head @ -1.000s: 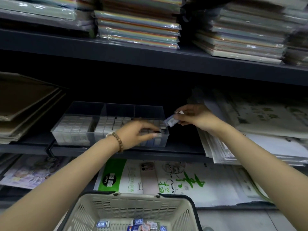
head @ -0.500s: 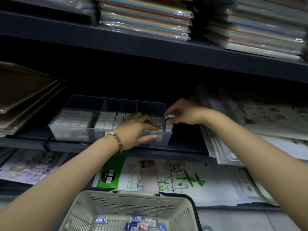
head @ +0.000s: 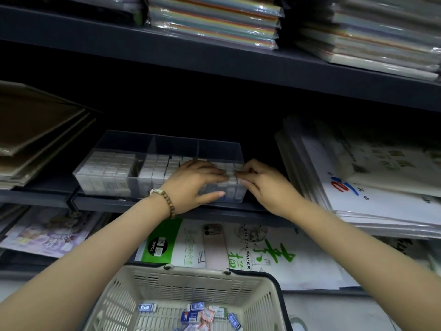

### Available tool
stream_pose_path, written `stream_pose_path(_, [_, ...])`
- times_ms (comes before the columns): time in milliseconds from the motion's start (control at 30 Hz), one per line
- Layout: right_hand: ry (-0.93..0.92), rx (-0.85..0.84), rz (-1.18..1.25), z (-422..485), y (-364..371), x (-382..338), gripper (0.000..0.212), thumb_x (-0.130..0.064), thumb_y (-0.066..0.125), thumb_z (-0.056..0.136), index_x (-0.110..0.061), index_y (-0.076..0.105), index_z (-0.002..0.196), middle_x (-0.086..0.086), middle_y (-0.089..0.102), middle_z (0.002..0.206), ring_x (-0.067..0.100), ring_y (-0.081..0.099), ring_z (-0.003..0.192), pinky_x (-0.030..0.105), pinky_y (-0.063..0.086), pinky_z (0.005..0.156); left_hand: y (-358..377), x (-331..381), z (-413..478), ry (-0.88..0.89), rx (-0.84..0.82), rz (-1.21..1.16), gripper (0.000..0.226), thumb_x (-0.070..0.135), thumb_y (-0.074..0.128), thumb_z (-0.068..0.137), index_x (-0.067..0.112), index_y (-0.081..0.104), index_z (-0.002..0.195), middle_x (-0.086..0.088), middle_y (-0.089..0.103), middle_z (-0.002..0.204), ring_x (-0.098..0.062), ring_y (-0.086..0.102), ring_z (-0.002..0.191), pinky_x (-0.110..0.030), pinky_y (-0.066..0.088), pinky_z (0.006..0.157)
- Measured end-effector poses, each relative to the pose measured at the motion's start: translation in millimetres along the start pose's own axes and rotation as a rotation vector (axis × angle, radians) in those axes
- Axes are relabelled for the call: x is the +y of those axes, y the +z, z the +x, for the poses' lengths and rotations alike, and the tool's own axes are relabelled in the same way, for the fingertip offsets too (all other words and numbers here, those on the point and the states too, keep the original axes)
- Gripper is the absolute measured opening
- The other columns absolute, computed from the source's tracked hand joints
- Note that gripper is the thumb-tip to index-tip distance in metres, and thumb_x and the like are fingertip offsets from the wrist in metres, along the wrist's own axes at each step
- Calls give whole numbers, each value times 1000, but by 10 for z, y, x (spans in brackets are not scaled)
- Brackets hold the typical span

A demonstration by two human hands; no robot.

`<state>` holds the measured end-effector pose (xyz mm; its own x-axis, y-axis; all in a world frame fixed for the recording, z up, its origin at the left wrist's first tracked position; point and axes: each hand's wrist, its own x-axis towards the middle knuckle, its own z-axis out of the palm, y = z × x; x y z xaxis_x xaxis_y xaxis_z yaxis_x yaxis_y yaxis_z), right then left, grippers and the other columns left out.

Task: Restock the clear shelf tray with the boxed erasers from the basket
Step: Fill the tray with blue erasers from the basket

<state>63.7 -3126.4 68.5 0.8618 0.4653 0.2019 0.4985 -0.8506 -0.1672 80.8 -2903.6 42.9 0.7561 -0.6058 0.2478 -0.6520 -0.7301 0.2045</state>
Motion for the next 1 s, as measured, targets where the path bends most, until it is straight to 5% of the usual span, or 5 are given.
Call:
stream_pose_path(267, [0, 54, 42, -265, 71, 61, 39, -37, 46, 96, -23, 52, 132, -6, 49, 139, 13, 32, 137, 29, 16, 113, -25, -68, -94, -16, 6, -80, 46, 54, 44, 89, 35, 51, 131, 13, 47, 140, -8, 37, 132, -29, 26, 109])
stream_pose_path(400, [-44, -4, -142, -130, -10, 90, 42, -43, 41, 97, -23, 55, 130, -7, 48, 140, 13, 29, 137, 28, 8, 114, -57, -41, -66, -27, -4, -58, 46, 53, 44, 90, 33, 52, 131, 11, 48, 140, -8, 37, 133, -29, 27, 108])
stream_pose_path(633, [-28, -50, 3, -231, -15, 76, 45, -43, 39, 97, -26, 45, 138, -9, 43, 145, 7, 26, 140, 24, 4, 115, -72, -8, -107, -40, -43, -23, 48, 55, 44, 90, 35, 46, 134, 13, 43, 143, -9, 32, 136, -32, 27, 110])
stream_pose_path(800, [65, -22, 174, -453, 23, -128, 53, -42, 41, 96, -25, 31, 145, -7, 33, 151, 7, 21, 141, 25, 15, 116, -99, 146, -354, -69, 48, -78, 53, 51, 48, 90, 31, 41, 139, 8, 42, 145, -14, 31, 137, -32, 22, 112])
stream_pose_path(1000, [275, 177, 648, -1074, 438, -521, 33, -35, 48, 95, -34, 53, 128, -21, 50, 129, -6, 42, 122, 8, 31, 100, 168, 369, -1107, -226, 153, -321, 61, 61, 37, 85, 28, 45, 136, 10, 47, 137, -6, 37, 129, -25, 27, 108])
